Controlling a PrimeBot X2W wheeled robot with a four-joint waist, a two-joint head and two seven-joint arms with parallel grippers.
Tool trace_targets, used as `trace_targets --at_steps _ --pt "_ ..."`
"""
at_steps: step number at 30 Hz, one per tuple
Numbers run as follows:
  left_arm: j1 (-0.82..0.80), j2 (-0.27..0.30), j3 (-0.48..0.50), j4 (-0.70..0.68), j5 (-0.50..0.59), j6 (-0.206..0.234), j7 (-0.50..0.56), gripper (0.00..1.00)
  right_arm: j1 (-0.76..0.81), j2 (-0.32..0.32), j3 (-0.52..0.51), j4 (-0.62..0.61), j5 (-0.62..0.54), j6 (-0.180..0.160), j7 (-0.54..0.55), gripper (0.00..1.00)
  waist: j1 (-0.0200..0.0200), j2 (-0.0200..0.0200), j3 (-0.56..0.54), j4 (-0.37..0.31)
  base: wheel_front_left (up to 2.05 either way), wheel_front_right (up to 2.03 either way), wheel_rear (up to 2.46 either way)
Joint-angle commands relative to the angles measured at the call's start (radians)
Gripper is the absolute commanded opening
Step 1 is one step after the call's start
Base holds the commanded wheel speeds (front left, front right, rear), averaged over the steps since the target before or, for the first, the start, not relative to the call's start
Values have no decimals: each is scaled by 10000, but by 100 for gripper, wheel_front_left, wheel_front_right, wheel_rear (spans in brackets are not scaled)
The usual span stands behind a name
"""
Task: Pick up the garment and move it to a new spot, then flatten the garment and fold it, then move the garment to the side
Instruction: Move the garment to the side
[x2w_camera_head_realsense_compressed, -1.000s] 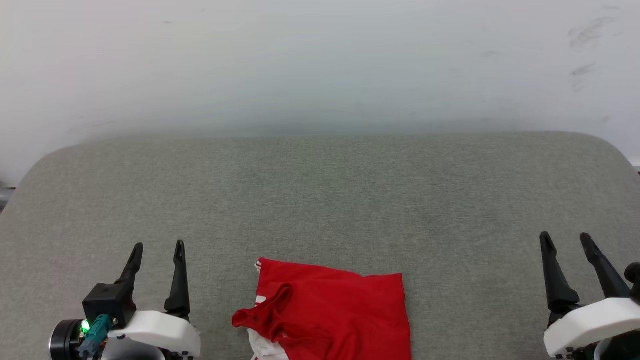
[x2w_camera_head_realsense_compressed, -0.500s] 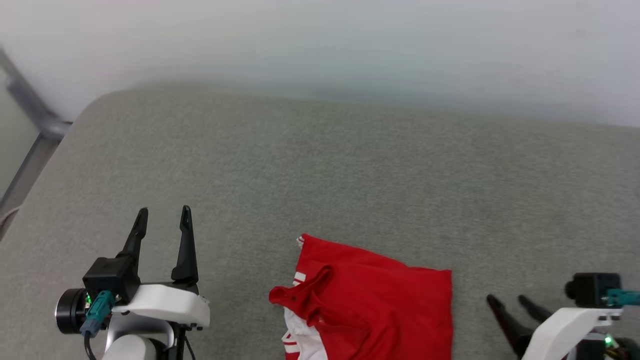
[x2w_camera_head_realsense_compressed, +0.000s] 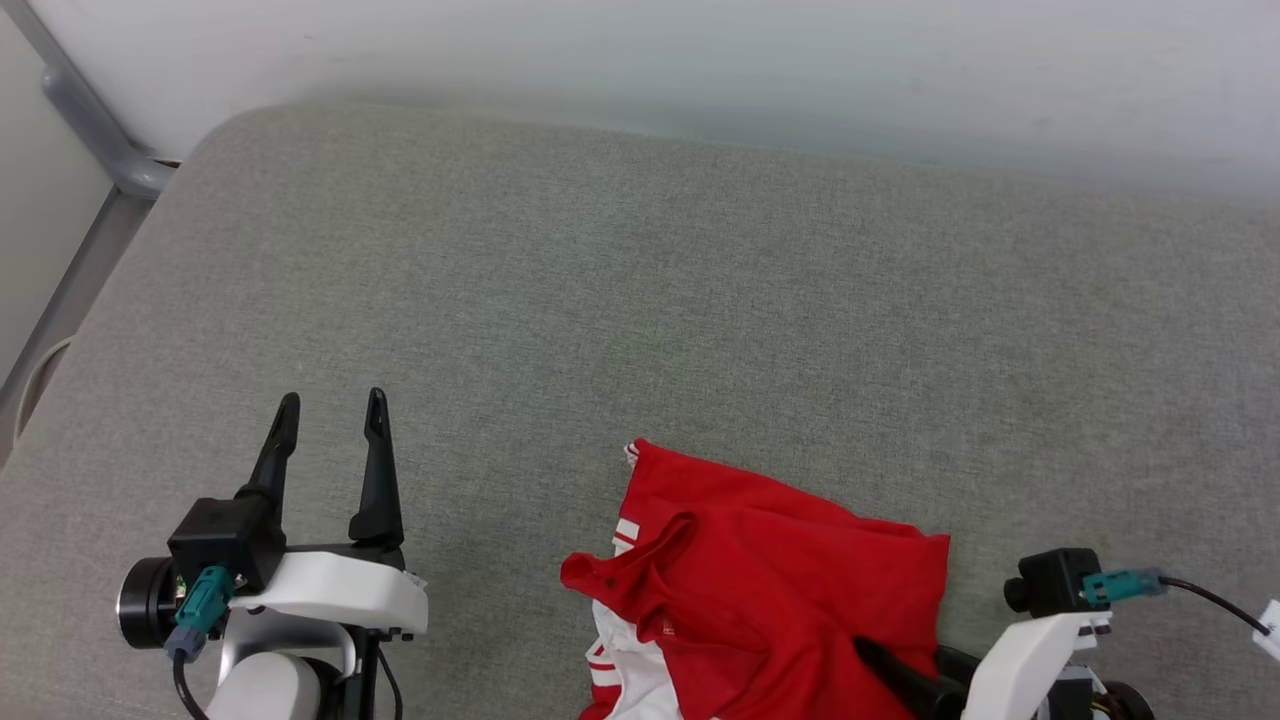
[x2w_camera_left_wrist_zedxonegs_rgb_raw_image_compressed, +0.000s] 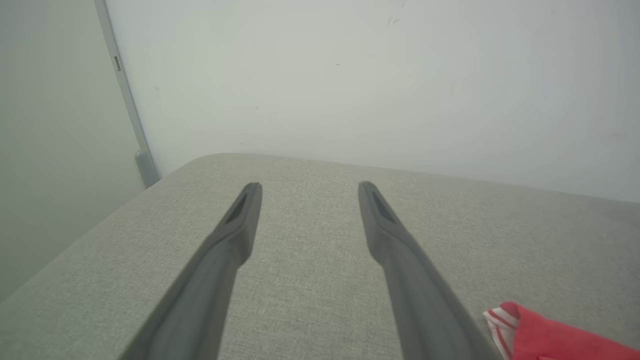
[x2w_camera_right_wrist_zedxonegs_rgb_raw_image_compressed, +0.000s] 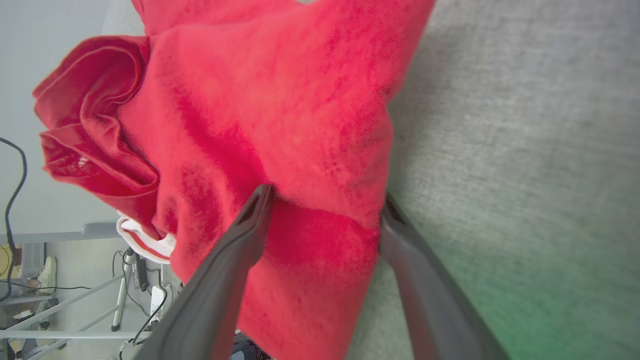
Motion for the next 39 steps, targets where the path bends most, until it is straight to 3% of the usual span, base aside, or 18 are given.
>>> trace_targets --at_steps 1,3,4,5,6,7,15,23,32,39 --pt "-142 -41 25 18 92 -31 -19 100 -79 65 170 277 80 -10 74 100 -1 0 44 -12 0 0 0" --pt "-182 -101 65 41 131 -86 -19 100 -199 86 350 550 192 -14 132 100 -1 0 98 -39 0 0 0" --pt "-187 -146 88 56 156 -101 -19 100 -280 104 429 672 248 -14 73 86 -1 0 117 -53 0 0 0" --pt "-156 -172 121 77 170 -118 -19 100 -368 167 527 798 346 -14 50 45 -1 0 110 -86 0 0 0" --pt "-123 -208 147 104 186 -135 -19 100 -442 142 655 885 333 -14 22 32 -1 0 106 -110 0 0 0" --pt "-98 -238 170 130 218 -154 -19 100 -508 142 739 981 380 -14 5 0 -1 0 106 -132 0 0 0" --pt "224 -320 392 330 425 -264 -19 100 -873 -400 1068 857 401 -14 -364 0 -1 0 -546 -664 0 0 0" --pt "801 -381 459 191 484 -206 -19 100 -597 -1144 871 387 -107 -11 297 0 -1 0 -1441 -1976 0 0 0" --pt "677 -466 402 -157 563 -244 -19 100 -1116 -2022 448 -211 -738 -9 1290 0 -1 0 -1075 -3779 0 0 0" --pt "275 -260 493 -424 645 -271 -15 100 -2451 -2138 354 -179 -1084 -9 1366 0 -1 0 -70 -5304 0 0 0"
